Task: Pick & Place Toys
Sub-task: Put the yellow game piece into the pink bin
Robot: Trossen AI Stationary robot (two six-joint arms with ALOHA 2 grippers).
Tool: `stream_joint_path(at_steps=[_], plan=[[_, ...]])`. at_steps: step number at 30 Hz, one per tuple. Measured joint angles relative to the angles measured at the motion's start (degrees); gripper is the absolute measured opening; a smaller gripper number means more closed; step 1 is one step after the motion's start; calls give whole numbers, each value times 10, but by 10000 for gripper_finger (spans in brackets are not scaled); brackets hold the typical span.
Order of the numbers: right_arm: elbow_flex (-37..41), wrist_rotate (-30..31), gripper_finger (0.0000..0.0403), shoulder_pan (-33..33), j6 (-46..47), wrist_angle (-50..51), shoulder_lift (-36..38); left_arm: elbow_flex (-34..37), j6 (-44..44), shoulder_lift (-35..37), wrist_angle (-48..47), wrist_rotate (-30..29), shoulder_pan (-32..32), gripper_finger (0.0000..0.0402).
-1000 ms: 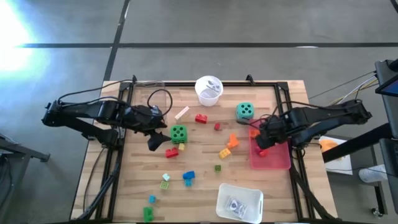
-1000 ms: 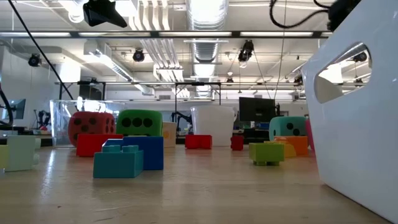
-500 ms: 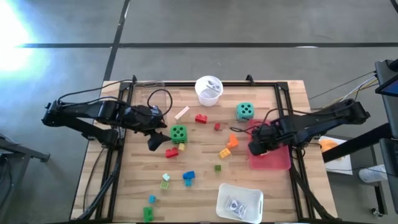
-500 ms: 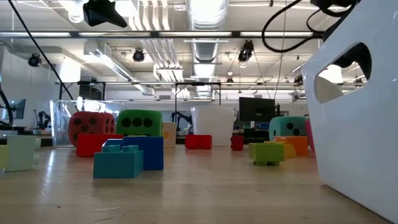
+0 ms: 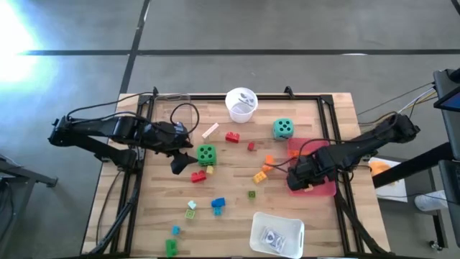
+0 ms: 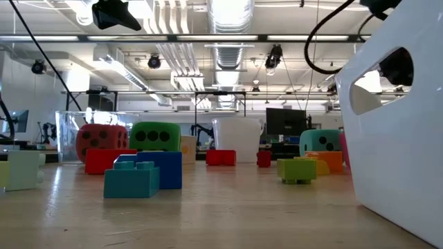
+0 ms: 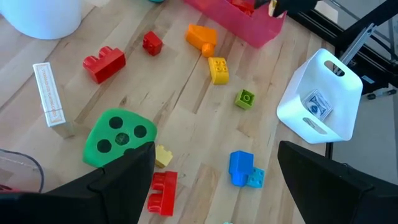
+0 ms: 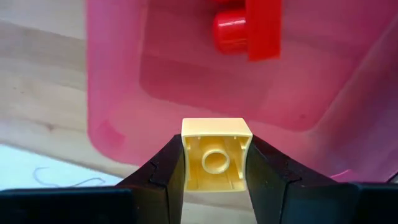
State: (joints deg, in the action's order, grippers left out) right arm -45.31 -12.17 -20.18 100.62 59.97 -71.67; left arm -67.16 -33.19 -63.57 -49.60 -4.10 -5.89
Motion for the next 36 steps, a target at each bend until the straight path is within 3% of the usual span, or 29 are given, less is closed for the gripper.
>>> stream_joint_path(at_steps=[5, 15, 19, 36], plan=[[12, 19, 120, -24, 72, -7, -5, 0, 2, 0, 0, 0, 0, 340], [53, 48, 120, -24, 116, -50, -6, 0, 3, 0, 0, 0, 0, 340], [86, 48, 120, -24, 118, -102, -4, 0, 4, 0, 0, 0, 0, 340], [116, 46, 120, -24, 108, -114, -4, 0, 4, 0, 0, 0, 0, 340]])
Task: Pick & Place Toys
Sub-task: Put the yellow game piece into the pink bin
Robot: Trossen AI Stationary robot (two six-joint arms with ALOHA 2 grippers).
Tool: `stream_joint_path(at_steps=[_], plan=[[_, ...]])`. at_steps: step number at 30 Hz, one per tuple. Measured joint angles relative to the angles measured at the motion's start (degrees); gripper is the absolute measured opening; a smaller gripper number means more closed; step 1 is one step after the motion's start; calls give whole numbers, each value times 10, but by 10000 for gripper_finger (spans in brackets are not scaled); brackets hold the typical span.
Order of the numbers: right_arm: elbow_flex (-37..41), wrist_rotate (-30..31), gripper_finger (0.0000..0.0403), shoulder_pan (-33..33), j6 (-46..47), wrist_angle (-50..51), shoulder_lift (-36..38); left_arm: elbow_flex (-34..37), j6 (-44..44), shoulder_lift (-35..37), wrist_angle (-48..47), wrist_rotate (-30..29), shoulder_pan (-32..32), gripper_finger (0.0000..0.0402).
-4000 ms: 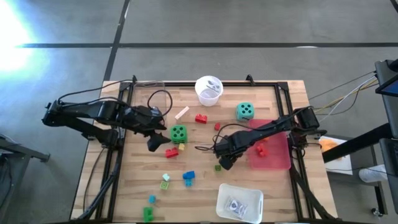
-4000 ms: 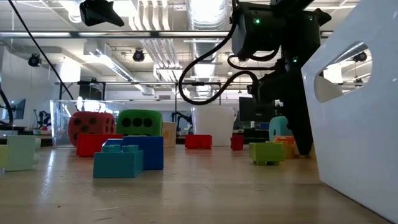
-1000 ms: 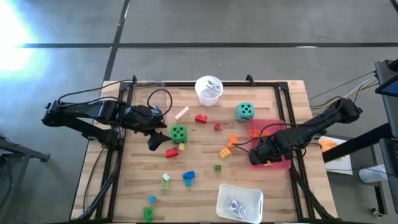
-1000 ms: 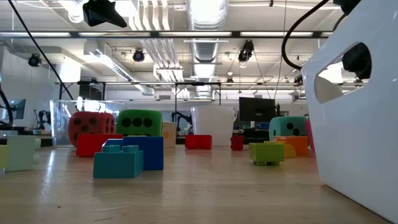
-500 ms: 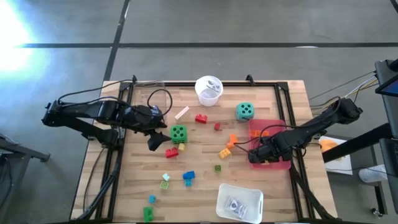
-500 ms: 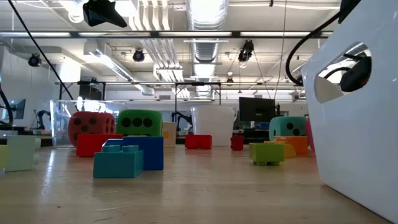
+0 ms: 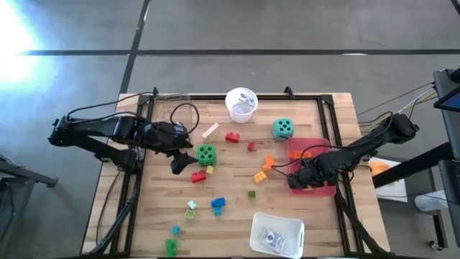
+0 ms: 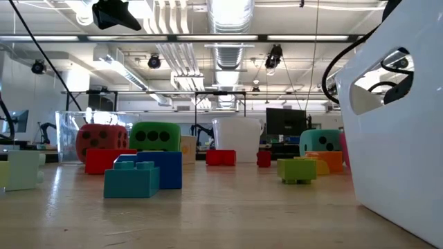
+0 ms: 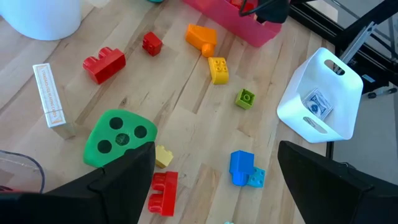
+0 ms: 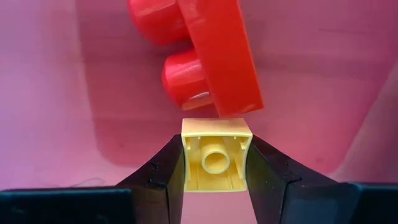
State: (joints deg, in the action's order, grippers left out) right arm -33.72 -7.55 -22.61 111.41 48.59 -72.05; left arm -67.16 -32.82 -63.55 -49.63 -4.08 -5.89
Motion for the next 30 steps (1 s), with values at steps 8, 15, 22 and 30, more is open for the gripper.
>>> stream_joint_path(at_steps=[8, 15, 22, 30], plan=[[10, -2, 120, 0, -6, -8, 0, 0, 0, 0, 0, 0, 0, 340], [18, -4, 120, 0, -9, -26, 0, 0, -2, 0, 0, 0, 0, 340], [18, -4, 120, 0, -11, -26, 0, 0, -2, 0, 0, 0, 0, 340], [18, -4, 195, 0, -11, -26, 0, 0, -2, 0, 0, 0, 0, 340]])
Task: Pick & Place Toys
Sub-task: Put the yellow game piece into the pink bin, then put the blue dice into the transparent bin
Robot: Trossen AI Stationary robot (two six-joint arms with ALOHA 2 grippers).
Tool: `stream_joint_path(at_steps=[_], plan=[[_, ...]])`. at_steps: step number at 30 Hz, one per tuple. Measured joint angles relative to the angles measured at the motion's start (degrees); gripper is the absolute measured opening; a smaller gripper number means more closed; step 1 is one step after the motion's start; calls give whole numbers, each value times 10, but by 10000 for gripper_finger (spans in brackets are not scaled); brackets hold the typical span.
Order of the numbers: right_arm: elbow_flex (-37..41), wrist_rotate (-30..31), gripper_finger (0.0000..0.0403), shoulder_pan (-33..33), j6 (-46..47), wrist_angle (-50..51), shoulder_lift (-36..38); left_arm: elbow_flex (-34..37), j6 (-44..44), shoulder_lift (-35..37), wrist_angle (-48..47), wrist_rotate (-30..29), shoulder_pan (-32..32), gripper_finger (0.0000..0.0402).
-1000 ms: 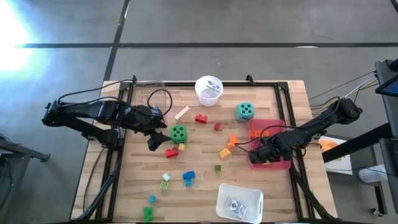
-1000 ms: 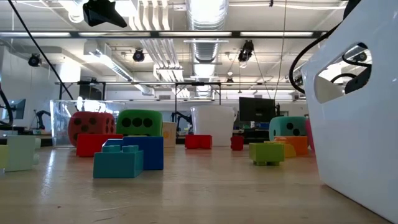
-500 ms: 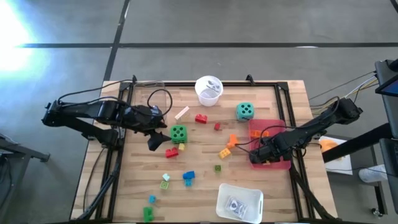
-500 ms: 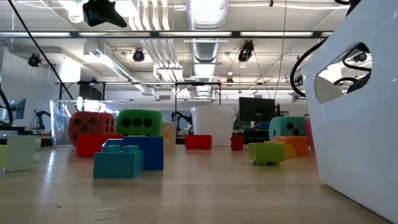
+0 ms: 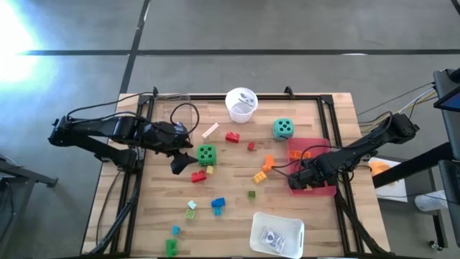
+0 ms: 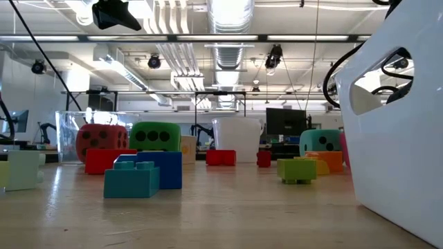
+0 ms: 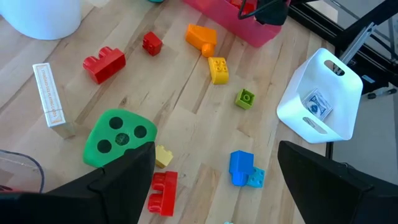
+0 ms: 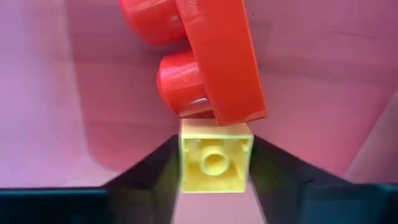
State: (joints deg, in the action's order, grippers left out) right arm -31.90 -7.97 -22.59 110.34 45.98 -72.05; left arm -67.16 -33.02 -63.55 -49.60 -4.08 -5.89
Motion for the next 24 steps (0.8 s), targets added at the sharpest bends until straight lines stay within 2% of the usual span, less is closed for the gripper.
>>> stream_joint_path(at_steps=[4, 9, 18, 24], plan=[[-1, -1, 271, 0, 4, 0, 0, 0, 0, 0, 0, 0, 0, 340], [-5, -1, 319, 0, 5, 1, 0, 0, 0, 0, 0, 0, 0, 340], [-30, 0, 330, 0, -16, 8, 1, 0, 0, 0, 0, 0, 0, 340], [-66, 0, 331, 0, -28, 70, 1, 0, 0, 0, 0, 0, 0, 340]])
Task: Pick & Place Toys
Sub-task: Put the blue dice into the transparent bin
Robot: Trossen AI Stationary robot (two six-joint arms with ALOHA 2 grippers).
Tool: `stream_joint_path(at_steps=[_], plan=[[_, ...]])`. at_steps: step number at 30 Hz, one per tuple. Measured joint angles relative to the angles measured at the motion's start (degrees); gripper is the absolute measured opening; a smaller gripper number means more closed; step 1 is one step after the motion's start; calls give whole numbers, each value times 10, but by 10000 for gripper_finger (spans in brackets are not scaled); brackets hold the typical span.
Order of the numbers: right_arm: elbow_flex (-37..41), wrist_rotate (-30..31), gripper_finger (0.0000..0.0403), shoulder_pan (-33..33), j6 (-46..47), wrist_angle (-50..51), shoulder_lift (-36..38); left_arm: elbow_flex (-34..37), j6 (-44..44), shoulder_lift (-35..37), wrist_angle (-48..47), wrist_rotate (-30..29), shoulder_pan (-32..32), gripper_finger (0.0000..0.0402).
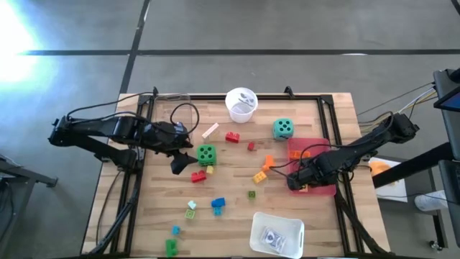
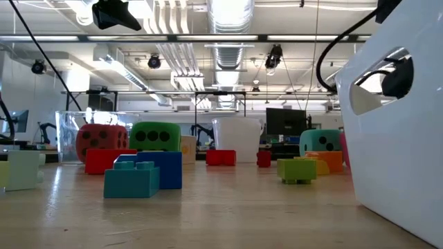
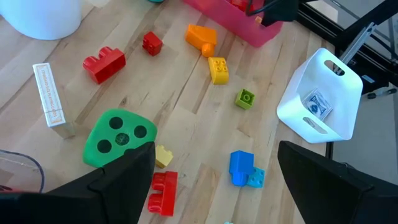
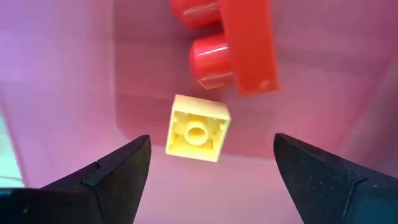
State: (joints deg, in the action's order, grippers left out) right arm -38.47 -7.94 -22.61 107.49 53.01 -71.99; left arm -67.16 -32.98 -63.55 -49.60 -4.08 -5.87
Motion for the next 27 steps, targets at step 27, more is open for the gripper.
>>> stream_joint_path(at_steps=[27], plan=[[-326, 180, 331, 51, -153, 282, 0, 0, -2, 0, 0, 0, 0, 340]])
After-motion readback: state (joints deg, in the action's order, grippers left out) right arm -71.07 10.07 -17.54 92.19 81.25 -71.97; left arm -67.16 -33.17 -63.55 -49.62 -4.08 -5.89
